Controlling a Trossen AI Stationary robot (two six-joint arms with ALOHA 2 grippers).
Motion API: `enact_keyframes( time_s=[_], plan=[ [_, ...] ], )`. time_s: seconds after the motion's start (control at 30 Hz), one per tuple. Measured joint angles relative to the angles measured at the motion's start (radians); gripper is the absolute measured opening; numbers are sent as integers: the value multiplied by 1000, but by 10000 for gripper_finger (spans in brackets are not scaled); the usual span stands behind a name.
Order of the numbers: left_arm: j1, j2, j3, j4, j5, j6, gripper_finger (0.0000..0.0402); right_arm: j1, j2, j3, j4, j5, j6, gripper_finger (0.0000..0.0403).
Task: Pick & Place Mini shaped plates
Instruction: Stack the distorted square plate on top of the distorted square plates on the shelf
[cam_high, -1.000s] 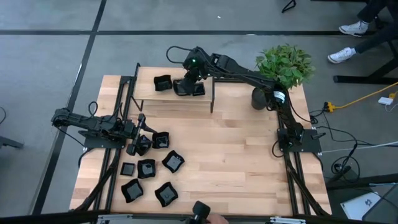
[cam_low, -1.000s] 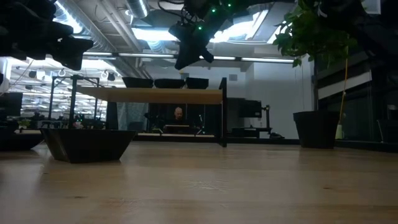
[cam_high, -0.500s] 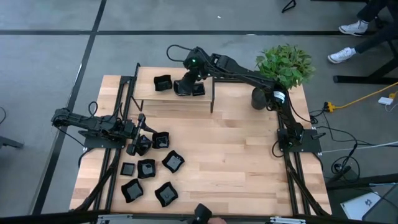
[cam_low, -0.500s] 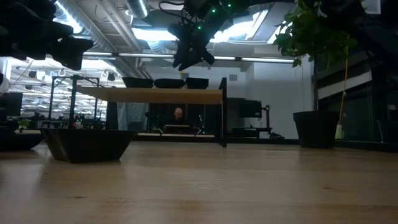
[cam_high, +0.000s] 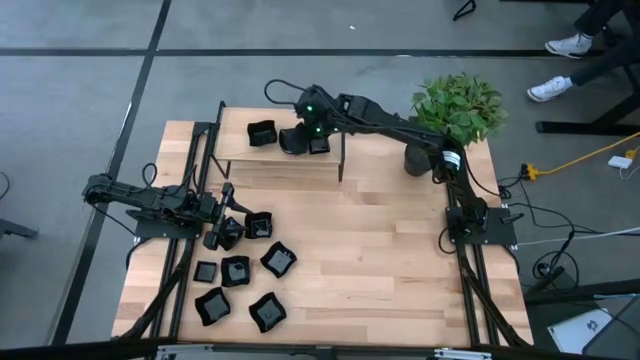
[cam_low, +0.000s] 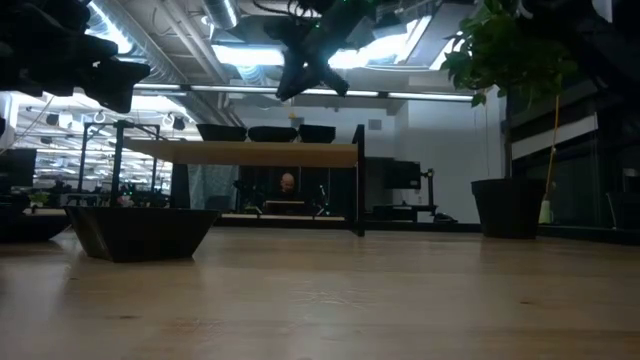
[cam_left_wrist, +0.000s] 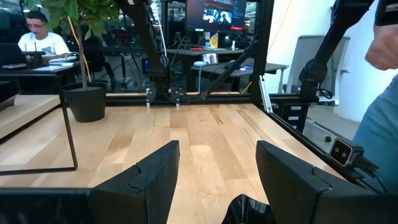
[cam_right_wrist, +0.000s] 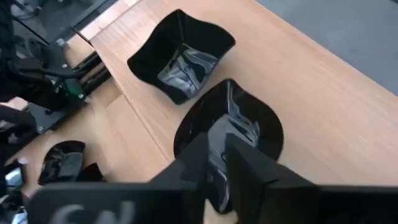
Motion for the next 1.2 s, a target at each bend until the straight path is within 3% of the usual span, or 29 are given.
enact_keyframes(
  time_s=[0.13, 0.3, 0.63, 1.07, 1.2],
  plan=[
    [0, 0, 0, 0, 0, 0, 208, 36, -33, 0, -43, 65, -3, 7],
    [0, 0, 0, 0, 0, 0, 208, 88, -88, 0, -127, 181, -13, 13],
    [0, 0, 0, 0, 0, 0, 208, 152, -190, 0, -368, 187, -14, 5],
    [0, 0, 0, 0, 0, 0, 208, 348, -241, -1, -660, 349, 124, 5],
    [0, 0, 0, 0, 0, 0, 208, 391, -321, -113, -642, 355, 139, 6]
  ],
)
